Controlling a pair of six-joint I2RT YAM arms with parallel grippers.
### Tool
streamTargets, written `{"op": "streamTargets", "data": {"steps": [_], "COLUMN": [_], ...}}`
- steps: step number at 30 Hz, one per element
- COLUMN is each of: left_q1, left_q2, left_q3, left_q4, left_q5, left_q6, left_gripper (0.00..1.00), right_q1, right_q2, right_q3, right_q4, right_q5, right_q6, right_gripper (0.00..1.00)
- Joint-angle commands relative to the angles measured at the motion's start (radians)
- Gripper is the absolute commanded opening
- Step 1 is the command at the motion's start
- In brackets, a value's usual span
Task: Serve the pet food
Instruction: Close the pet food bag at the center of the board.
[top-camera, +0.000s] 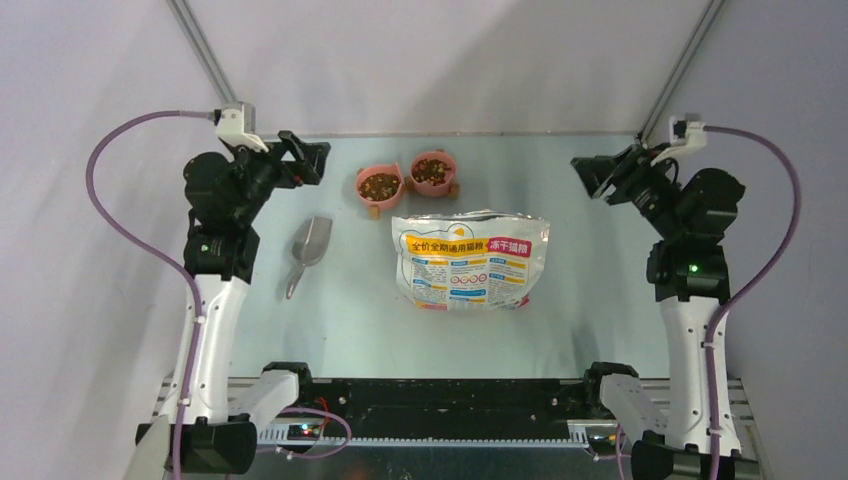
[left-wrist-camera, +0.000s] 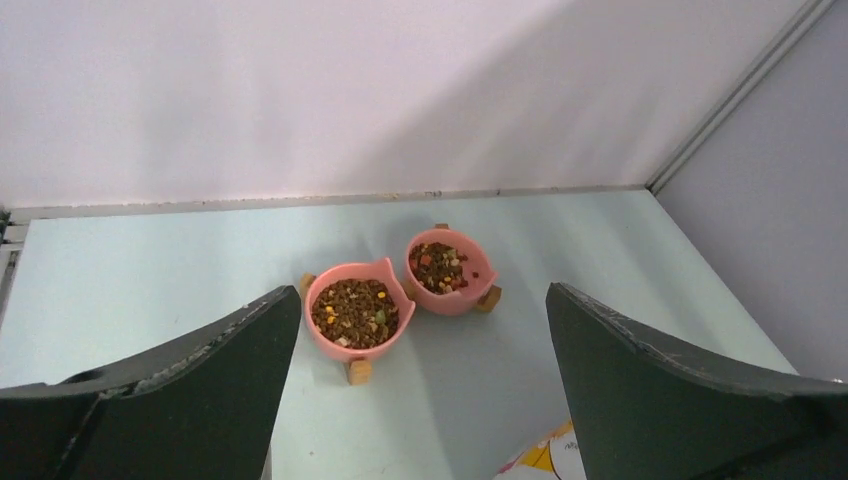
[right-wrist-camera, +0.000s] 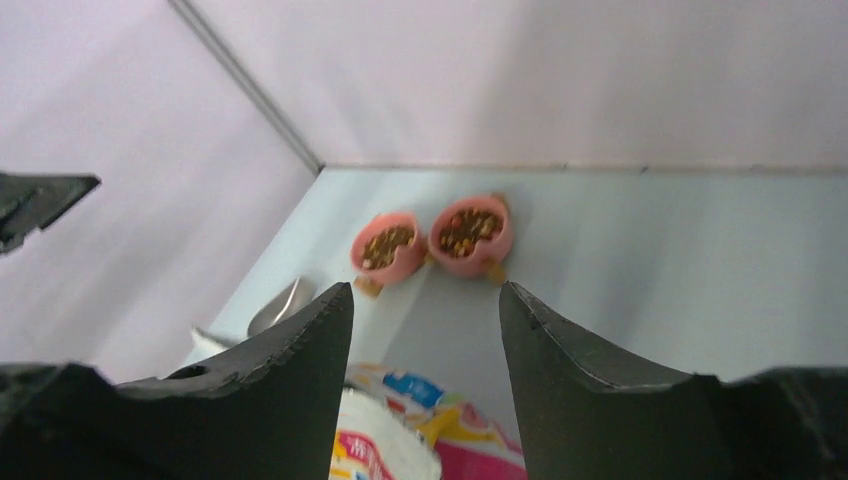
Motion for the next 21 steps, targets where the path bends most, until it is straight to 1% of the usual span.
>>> {"op": "streamTargets", "data": {"steps": [1,2,3,4,5,6,7,8,9,10,11,12,13,14,16,21], "left_q1": [0.018,0.016,0.002,-0.011,-0.044,-0.064,-0.107,-0.140,-0.169,-0.195,-0.204,-0.215,-0.220,-0.225,-0.237,-0.267], "left_q2": [0.031,0.052,0.073,0.084,0.106,0.118,0.142,0.156,0.178,0.191,0.214,0.225,0.252,0.266,0.315,0.409], "left_q3": [-0.011,-0.011,-0.006,-0.002,0.010,0.017,0.036,0.046,0.063,0.070,0.082,0.085,0.090,0.096,0.125,0.184], "left_q4": [0.123,0.145,0.175,0.182,0.176,0.143,0.115,0.060,0.031,-0.027,-0.050,-0.074,-0.081,-0.099,-0.150,-0.320], "left_q5": [0.195,0.250,0.332,0.364,0.426,0.449,0.498,0.553,0.580,0.626,0.644,0.686,0.710,0.762,0.814,0.878], "left_q6": [-0.004,-0.018,-0.038,-0.040,-0.020,-0.001,0.050,0.118,0.155,0.219,0.246,0.282,0.291,0.305,0.332,0.461], "left_gripper": [0.99,0.99,0.97,0.96,0.95,0.95,0.94,0.93,0.92,0.91,0.91,0.91,0.90,0.90,0.89,0.89], "right_q1": [-0.025,-0.022,-0.017,0.004,0.018,0.055,0.072,0.136,0.168,0.229,0.259,0.310,0.334,0.380,0.435,0.527], "right_q2": [0.065,0.084,0.121,0.138,0.168,0.202,0.222,0.267,0.291,0.341,0.369,0.421,0.449,0.505,0.584,0.749], "right_q3": [0.150,0.174,0.216,0.248,0.263,0.302,0.325,0.379,0.407,0.464,0.489,0.539,0.567,0.611,0.671,0.810], "right_q4": [0.025,0.005,-0.006,-0.023,-0.030,-0.064,-0.095,-0.179,-0.275,-0.326,-0.417,-0.459,-0.537,-0.568,-0.639,-0.787], "right_q5": [0.081,0.023,-0.011,-0.064,-0.091,-0.148,-0.171,-0.205,-0.218,-0.227,-0.224,-0.229,-0.240,-0.245,-0.256,-0.306], "right_q6": [-0.009,-0.015,-0.032,-0.041,-0.067,-0.085,-0.137,-0.173,-0.253,-0.291,-0.349,-0.387,-0.449,-0.469,-0.519,-0.635], "right_gripper": [0.63,0.68,0.70,0.75,0.77,0.80,0.81,0.81,0.82,0.82,0.82,0.82,0.82,0.82,0.82,0.81]}}
